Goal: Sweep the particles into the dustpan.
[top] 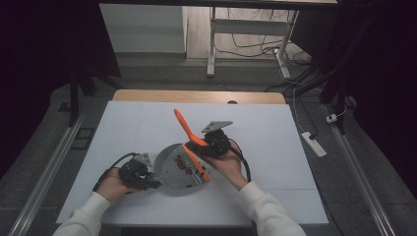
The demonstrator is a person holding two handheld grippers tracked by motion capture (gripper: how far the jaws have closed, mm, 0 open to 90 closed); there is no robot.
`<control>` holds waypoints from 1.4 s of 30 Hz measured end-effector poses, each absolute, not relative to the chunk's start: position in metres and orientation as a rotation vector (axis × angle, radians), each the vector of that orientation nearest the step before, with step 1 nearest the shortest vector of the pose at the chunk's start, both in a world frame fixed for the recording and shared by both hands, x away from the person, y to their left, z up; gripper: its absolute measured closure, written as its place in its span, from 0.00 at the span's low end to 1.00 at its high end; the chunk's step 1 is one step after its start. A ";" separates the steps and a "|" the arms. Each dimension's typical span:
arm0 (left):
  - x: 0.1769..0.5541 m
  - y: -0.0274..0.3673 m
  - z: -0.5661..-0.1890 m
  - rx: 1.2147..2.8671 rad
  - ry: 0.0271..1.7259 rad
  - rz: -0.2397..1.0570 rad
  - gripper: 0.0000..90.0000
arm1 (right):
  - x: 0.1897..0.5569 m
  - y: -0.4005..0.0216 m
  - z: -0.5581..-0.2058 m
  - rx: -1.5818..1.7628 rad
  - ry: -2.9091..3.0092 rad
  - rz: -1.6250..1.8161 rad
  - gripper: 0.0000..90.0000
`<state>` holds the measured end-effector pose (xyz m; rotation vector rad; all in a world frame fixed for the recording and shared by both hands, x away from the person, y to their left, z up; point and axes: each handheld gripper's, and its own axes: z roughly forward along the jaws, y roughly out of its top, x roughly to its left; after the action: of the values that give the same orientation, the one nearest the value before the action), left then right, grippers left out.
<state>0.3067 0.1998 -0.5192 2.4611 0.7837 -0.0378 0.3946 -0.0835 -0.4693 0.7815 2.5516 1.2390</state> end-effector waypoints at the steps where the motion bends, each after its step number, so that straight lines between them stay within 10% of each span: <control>1: 0.307 0.200 -0.519 2.460 0.785 -0.038 0.68 | 0.395 -0.086 -0.469 0.796 2.546 1.225 0.78; 15: 0.305 0.199 -0.520 2.459 0.782 -0.039 0.68 | 0.390 -0.130 -0.460 0.909 2.423 1.095 0.78; 42: 0.303 0.199 -0.521 2.463 0.780 -0.037 0.68 | 0.391 -0.085 -0.469 0.884 2.595 1.309 0.78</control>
<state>0.3035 0.1986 -0.5205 2.4634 0.7798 -0.0371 0.3905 -0.0848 -0.4693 0.8842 2.5947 1.3087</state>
